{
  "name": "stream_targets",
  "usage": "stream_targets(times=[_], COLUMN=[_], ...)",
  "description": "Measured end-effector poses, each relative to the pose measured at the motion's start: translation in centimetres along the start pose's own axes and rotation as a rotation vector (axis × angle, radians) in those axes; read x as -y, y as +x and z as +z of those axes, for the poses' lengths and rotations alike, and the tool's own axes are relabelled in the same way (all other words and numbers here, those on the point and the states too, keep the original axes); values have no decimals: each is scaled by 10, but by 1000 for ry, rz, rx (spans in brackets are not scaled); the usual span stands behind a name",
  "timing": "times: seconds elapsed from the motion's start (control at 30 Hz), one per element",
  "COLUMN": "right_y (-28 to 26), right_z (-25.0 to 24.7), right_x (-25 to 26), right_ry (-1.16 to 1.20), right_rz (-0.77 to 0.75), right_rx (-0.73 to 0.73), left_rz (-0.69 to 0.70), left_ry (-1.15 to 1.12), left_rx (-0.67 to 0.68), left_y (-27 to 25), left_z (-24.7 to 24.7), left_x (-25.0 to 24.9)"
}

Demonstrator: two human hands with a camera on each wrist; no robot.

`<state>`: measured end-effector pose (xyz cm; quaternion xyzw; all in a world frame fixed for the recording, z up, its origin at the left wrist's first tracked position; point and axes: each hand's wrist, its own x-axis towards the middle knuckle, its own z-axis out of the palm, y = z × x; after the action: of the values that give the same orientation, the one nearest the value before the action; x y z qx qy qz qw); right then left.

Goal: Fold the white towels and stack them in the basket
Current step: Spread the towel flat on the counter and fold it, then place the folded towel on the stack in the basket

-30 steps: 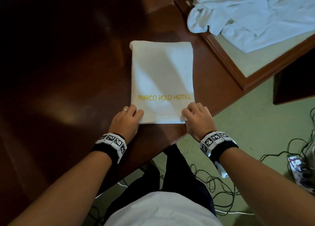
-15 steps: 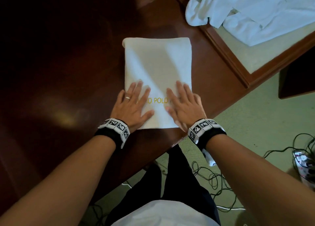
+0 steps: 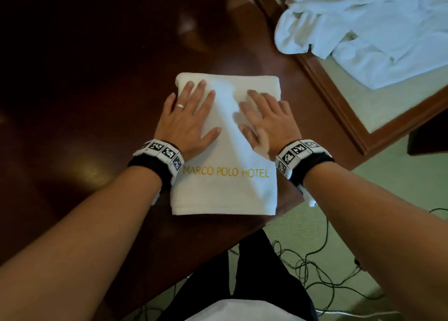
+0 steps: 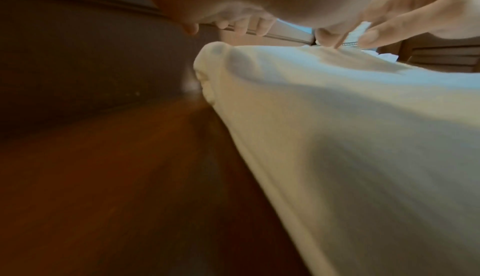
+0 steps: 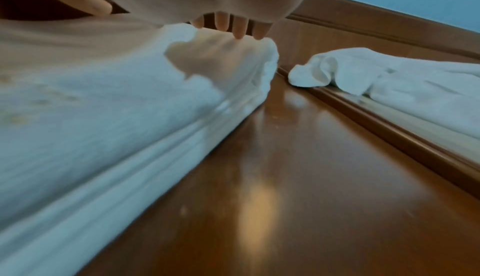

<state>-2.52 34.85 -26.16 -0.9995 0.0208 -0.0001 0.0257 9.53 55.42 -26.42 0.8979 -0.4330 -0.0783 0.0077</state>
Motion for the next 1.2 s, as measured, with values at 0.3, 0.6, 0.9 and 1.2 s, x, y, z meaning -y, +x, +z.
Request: stream_targets(times=[0.3,0.6,0.9,1.2], right_y=[13,-80,-95,-86], right_z=[30,31,15,17], right_x=[-26,30,54,83], right_ry=[52,31,355,797], right_rz=[164,93,711,1041], right_rx=[289,298,236,318], left_rz=[-74,84,-508,-801], left_ry=[-28,44,-334,-766], left_rx=[200,208,206,265], left_y=[18,-75,-100,-103], left_z=[25,37,12,26], left_x=[34,28,-5,-13])
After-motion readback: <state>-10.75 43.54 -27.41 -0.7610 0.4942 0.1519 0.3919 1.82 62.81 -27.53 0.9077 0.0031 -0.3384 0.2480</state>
